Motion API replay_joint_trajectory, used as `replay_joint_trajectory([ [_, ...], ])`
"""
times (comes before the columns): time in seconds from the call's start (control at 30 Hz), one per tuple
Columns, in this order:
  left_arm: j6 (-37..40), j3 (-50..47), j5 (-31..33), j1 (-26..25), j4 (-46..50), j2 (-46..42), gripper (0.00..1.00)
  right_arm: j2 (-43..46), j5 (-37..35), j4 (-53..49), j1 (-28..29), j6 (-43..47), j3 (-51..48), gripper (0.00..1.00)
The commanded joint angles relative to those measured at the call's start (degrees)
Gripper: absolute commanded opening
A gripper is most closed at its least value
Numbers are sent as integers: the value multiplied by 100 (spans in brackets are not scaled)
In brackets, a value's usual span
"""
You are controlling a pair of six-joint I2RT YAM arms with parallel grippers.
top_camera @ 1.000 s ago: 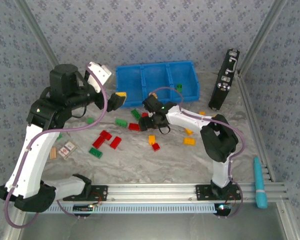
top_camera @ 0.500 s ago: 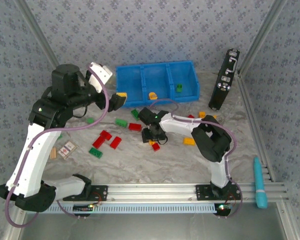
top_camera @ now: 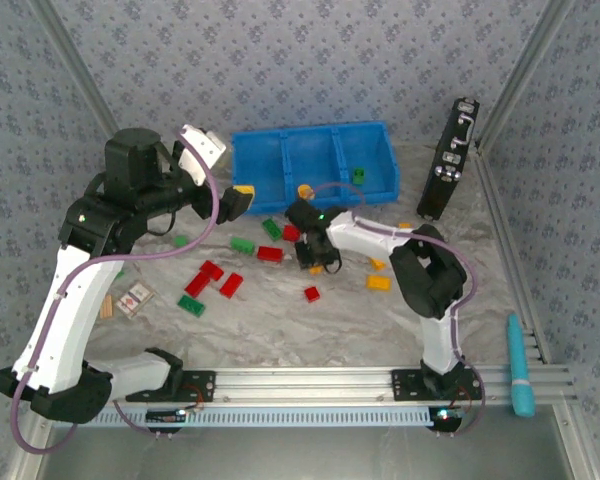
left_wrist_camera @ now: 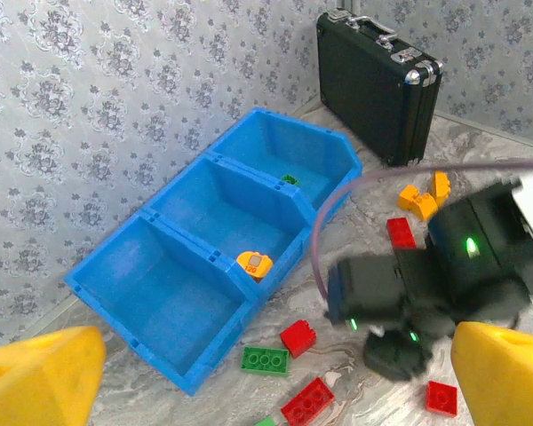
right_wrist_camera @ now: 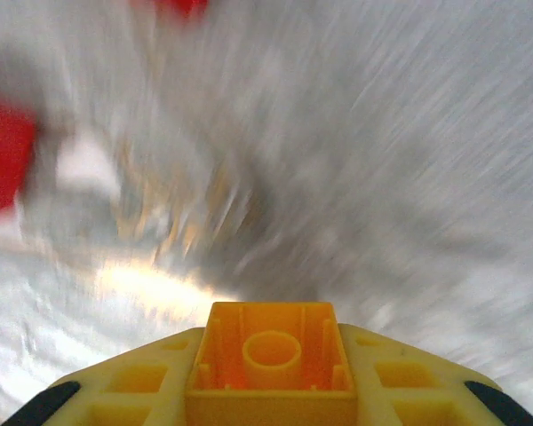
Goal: Sort the legos into containers by color
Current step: Place the lego in the container.
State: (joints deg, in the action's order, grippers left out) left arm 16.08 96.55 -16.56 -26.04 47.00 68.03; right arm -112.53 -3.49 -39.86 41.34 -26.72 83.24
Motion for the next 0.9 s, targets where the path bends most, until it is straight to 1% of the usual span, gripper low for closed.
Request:
replay_joint_trajectory([
  [0.0, 89, -74, -129, -41, -188, -7, 100, 120, -534, 187, -499, 969, 875, 28],
  [0.13, 132, -177, -114, -41, -251, -4, 100, -484, -900, 787, -818, 1762, 1731, 27],
  [0.2, 141, -121, -111, -41, -212, 63, 100, -873, -965, 962, -959, 1965, 2219, 27],
  [0.37, 166, 84, -113, -41, -74, 214, 100, -1835, -1092, 1345, -1137, 2251, 3287, 29],
  [0.57, 177, 299, -76, -41, 77, 353, 100, -2973, -1065, 1093, -1194, 2267, 4603, 31],
  [0.63, 159, 353, -83, -41, 107, 385, 100, -3122, -1048, 1076, -1199, 2235, 4752, 33],
  [0.7, 150, 376, -85, -41, 132, 404, 100, -3090, -1040, 1082, -1199, 2197, 4717, 36],
  [0.83, 133, 429, -69, -41, 151, 478, 100, -2632, -1189, 1340, -1186, 2159, 4191, 44],
  [0.87, 124, 457, -88, -41, 159, 504, 100, -2503, -1198, 1404, -1184, 2178, 4060, 47],
])
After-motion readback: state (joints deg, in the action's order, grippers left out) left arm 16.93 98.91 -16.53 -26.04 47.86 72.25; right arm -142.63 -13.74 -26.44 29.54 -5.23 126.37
